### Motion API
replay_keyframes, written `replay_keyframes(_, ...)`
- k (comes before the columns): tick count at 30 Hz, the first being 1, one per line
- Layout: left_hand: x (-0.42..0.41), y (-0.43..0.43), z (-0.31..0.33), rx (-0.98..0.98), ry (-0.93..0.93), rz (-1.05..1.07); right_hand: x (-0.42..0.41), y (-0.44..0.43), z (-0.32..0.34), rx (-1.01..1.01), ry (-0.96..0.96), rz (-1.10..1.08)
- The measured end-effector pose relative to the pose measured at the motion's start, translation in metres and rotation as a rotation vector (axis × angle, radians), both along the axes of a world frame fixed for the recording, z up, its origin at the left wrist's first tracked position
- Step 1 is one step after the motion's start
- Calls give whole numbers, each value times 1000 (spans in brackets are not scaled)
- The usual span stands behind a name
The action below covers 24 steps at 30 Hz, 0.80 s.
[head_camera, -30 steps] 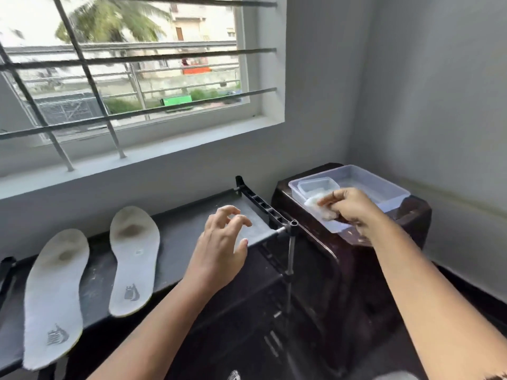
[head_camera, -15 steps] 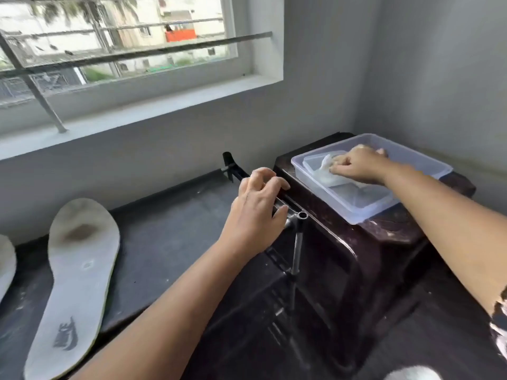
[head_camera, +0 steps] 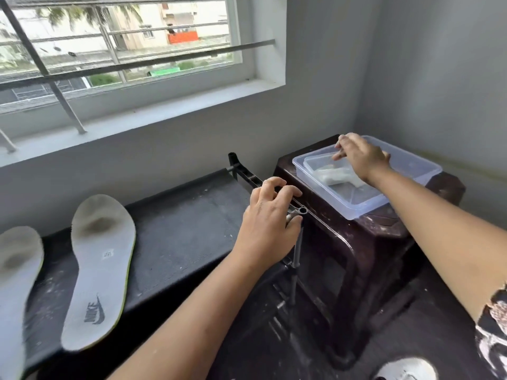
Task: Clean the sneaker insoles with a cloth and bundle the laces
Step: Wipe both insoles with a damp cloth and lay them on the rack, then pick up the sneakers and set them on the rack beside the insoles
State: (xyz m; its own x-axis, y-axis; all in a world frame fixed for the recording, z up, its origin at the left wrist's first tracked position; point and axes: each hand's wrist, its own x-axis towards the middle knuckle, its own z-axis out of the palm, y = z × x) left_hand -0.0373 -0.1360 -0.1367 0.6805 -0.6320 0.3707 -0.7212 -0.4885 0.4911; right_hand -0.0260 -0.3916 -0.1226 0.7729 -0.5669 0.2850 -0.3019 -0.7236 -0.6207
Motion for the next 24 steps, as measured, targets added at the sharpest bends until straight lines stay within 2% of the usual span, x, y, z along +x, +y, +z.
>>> replay_keyframes(4, -25, 5, 0, -6, 47, -2, -28, 18, -7, 203, -125, 12)
replay_keyframes(9, -79, 1, -33, 28, 184, -36, -88, 52, -47, 417, -251, 78)
replay_keyframes(13, -131, -6, -70, 79, 314, -81, -148, 72, -74, 409, -337, 50)
replay_keyframes(15, -149, -10, -86, 126, 374, -94, -176, 78, -93, 475, -341, 23)
replay_keyframes(18, -169, -21, -104, 235, 467, -108, -217, 77, -133, 527, -216, -35)
replay_keyframes(24, -202, -50, -155, 557, 534, -144, -284, 59, -239, 632, 171, -205)
